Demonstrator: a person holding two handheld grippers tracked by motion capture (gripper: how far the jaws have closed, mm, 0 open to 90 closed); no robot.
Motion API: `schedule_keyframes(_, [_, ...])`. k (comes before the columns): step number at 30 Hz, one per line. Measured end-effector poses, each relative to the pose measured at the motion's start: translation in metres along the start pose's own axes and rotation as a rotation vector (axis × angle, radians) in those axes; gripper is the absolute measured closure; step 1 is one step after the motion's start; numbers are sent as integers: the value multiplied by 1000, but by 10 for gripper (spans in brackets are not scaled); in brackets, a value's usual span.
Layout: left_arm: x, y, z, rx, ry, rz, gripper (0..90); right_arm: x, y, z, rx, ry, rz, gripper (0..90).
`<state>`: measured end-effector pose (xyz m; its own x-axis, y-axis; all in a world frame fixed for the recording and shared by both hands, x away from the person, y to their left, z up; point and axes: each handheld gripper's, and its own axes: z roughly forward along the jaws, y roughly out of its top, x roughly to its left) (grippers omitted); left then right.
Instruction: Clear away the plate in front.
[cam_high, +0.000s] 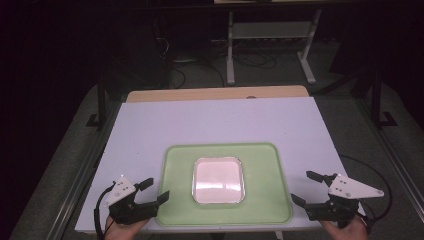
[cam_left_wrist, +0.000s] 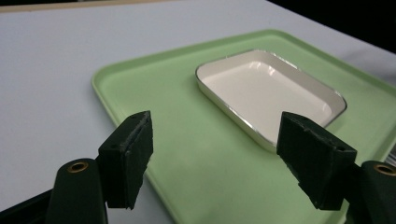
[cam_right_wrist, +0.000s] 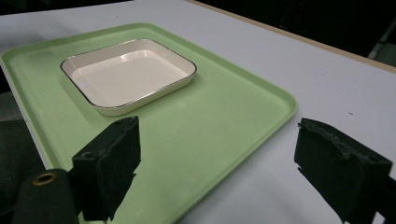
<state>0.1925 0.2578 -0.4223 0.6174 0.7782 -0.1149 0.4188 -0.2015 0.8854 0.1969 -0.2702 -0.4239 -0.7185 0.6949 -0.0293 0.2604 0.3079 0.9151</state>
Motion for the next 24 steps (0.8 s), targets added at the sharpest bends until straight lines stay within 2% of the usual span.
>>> schedule_keyframes(2, [-1,-5,0,22,10,20,265,1,0,0,-1,5,-1,137])
schedule_keyframes(3, [-2,-7,-1,24,2,17,264,1,0,1,1,8,-1,137])
schedule_keyframes(8, [-4,-5,-2,-4,-10,30,264,5,1,3,4,20,-14,138])
schedule_keyframes(11, [-5,-6,0,3,-8,64,264,8,1,6,17,27,-19,139])
schedule_keyframes(13, [-4,-6,0,-7,-13,55,264,9,1,9,21,31,-24,138])
schedule_keyframes(18, [-3,-5,-4,-58,8,71,264,13,3,15,30,48,-36,138])
schedule_keyframes(24, [-3,-7,-2,-35,30,94,267,15,3,16,34,46,-41,138])
